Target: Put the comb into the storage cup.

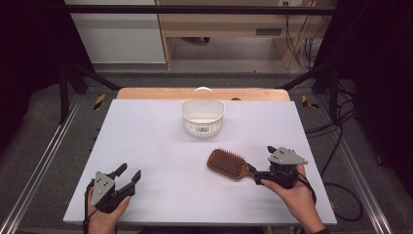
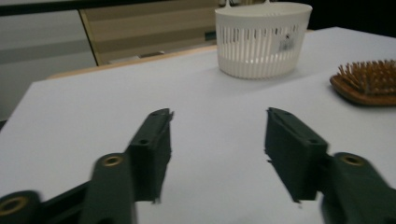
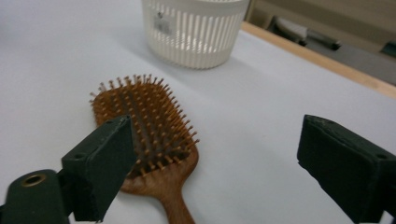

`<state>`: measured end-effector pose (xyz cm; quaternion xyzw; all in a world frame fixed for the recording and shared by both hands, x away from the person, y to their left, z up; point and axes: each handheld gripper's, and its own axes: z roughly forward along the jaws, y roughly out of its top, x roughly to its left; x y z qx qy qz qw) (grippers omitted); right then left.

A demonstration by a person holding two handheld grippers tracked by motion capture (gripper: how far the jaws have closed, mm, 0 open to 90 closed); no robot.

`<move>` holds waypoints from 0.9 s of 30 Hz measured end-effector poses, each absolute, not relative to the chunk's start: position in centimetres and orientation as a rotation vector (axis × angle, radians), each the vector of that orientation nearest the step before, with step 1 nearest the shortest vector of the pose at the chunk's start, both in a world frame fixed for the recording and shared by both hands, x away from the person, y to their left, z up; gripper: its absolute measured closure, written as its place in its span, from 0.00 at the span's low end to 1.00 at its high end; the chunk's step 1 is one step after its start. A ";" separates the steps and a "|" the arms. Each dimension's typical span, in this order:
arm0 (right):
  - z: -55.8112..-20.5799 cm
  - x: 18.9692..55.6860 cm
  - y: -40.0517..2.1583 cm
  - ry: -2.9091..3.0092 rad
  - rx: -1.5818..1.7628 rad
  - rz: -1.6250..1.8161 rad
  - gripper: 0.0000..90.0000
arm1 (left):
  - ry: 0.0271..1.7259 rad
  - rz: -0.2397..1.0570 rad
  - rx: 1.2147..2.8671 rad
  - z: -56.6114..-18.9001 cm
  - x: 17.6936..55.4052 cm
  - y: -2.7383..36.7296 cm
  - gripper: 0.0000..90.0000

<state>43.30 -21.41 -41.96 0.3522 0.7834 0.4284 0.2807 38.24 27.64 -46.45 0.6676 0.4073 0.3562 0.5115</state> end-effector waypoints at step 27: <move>-43.5 45.4 -20.5 2.522 0.884 0.827 0.14 | 0.959 0.842 1.607 -47.1 38.7 27.5 0.02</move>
